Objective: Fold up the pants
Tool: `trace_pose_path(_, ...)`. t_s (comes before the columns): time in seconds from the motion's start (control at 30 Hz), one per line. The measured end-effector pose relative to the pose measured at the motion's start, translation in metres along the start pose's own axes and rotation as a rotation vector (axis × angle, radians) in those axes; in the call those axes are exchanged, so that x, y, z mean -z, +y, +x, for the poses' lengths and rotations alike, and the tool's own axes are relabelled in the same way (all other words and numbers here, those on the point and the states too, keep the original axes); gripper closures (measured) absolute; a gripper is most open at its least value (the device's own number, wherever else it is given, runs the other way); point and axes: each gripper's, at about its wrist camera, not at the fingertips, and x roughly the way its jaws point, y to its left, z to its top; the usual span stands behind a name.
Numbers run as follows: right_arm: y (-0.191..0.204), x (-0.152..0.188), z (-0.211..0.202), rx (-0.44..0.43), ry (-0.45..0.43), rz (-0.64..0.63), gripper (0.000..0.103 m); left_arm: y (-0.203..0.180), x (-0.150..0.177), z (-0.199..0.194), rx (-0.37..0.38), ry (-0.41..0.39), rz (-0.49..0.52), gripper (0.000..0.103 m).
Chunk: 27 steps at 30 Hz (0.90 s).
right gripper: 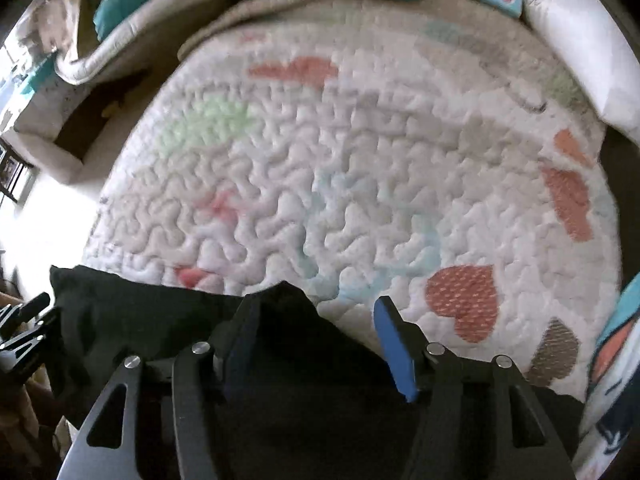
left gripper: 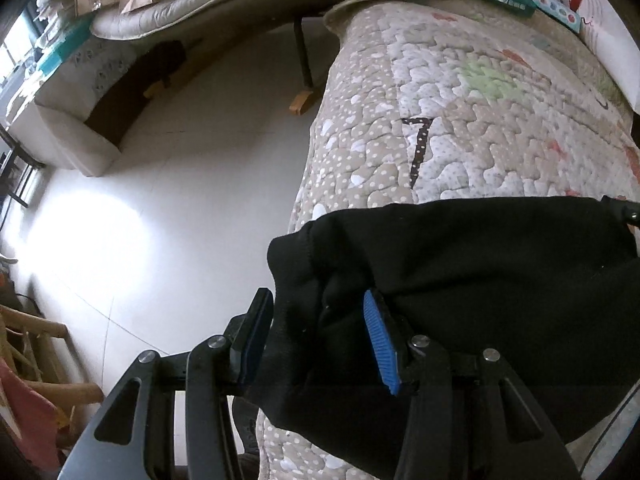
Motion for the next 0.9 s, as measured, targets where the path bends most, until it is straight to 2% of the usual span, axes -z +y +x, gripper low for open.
trace_pose_path(0.03,-0.002,-0.001,0.002,-0.025,0.008,0.008,0.093,0.0,-0.001,0.001,-0.001,0.001,-0.004,0.057)
trace_pose_path(0.1,0.002,-0.007,0.001,-0.007,-0.002,-0.014,0.096,0.0,-0.002,0.002,-0.003,0.006,-0.011,0.057)
trace_pose_path(0.27,0.001,-0.028,-0.001,0.059,-0.032,-0.009,0.103,-0.004,-0.001,0.003,-0.016,0.012,-0.018,0.057)
trace_pose_path(0.43,-0.011,-0.049,-0.002,0.136,-0.077,0.018,0.102,-0.006,-0.002,0.005,-0.036,0.006,-0.009,0.054)
trace_pose_path(0.47,-0.011,-0.051,-0.002,0.107,-0.081,0.012,0.102,-0.006,-0.002,0.005,-0.035,0.008,-0.007,0.054)
trace_pose_path(0.5,-0.012,-0.05,-0.002,0.043,-0.069,0.01,0.099,-0.005,-0.002,0.005,-0.033,0.01,-0.013,0.054)
trace_pose_path(0.57,-0.012,-0.045,0.0,-0.023,-0.02,0.007,0.074,-0.004,-0.003,0.005,-0.029,0.013,-0.022,0.054)
trace_pose_path(0.6,-0.01,-0.039,-0.001,-0.031,-0.01,0.001,0.037,-0.004,-0.003,0.005,-0.027,0.015,-0.025,0.054)
trace_pose_path(0.63,-0.008,-0.033,-0.003,-0.035,-0.028,-0.01,0.019,-0.004,-0.003,0.005,-0.026,0.016,-0.029,0.054)
trace_pose_path(0.67,-0.007,-0.027,-0.004,-0.031,-0.041,-0.02,0.019,-0.003,-0.003,0.005,-0.026,0.017,-0.031,0.054)
trace_pose_path(0.77,0.001,-0.011,0.004,-0.039,-0.006,-0.055,0.021,-0.003,-0.003,0.004,-0.028,0.015,-0.03,0.054)
trace_pose_path(0.8,0.004,-0.007,0.01,-0.022,0.007,-0.075,0.025,-0.003,-0.003,0.004,-0.029,0.014,-0.028,0.054)
trace_pose_path(0.83,0.007,-0.004,0.016,-0.01,0.022,-0.089,0.036,-0.003,-0.003,0.004,-0.029,0.013,-0.027,0.054)
trace_pose_path(0.87,0.008,-0.002,0.02,-0.015,0.033,-0.093,0.042,-0.003,-0.003,0.004,-0.029,0.012,-0.026,0.054)
trace_pose_path(0.9,0.01,0.0,0.018,-0.025,0.007,-0.087,0.059,-0.003,-0.003,0.005,-0.024,0.013,-0.018,0.054)
